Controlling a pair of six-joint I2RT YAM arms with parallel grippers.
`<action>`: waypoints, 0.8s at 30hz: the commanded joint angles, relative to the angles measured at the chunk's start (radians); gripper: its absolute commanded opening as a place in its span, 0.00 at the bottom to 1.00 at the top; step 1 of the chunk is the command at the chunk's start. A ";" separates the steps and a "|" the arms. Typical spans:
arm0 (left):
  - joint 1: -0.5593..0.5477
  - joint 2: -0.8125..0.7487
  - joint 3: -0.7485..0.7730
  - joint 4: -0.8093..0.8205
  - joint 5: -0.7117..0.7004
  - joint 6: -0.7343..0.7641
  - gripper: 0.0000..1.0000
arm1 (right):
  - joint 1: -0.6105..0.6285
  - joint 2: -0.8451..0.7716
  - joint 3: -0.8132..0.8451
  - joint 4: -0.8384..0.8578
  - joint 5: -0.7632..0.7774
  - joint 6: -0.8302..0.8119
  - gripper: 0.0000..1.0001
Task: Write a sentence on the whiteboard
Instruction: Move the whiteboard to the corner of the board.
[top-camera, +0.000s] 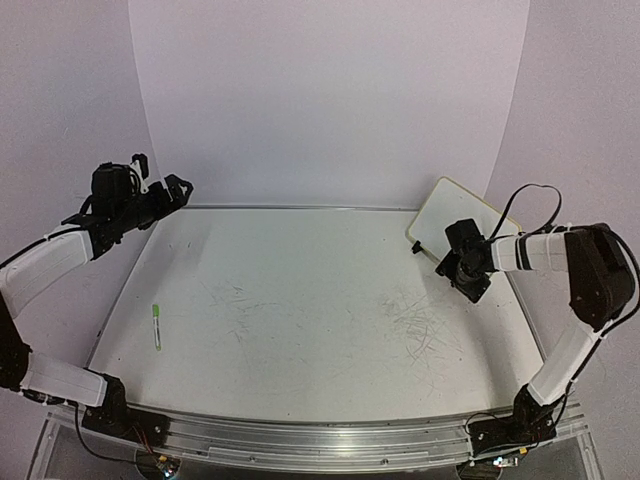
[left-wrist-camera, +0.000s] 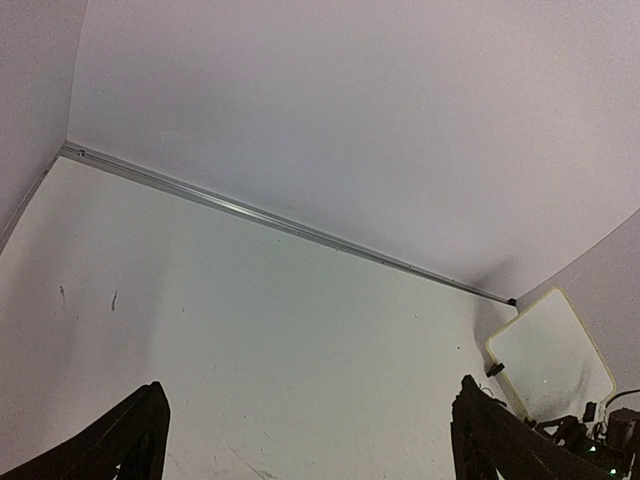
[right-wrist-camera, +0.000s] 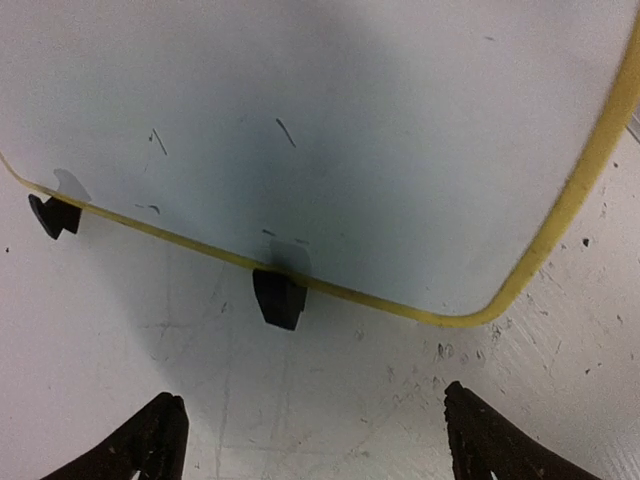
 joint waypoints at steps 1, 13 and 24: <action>-0.002 -0.024 -0.031 0.025 0.030 -0.023 0.99 | -0.002 0.098 0.099 0.001 0.082 0.051 0.80; -0.002 -0.005 -0.037 0.021 0.052 0.035 0.98 | -0.021 0.234 0.166 0.000 0.172 0.114 0.59; -0.002 -0.004 -0.046 0.020 0.049 0.051 0.97 | -0.030 0.263 0.192 -0.002 0.181 0.109 0.45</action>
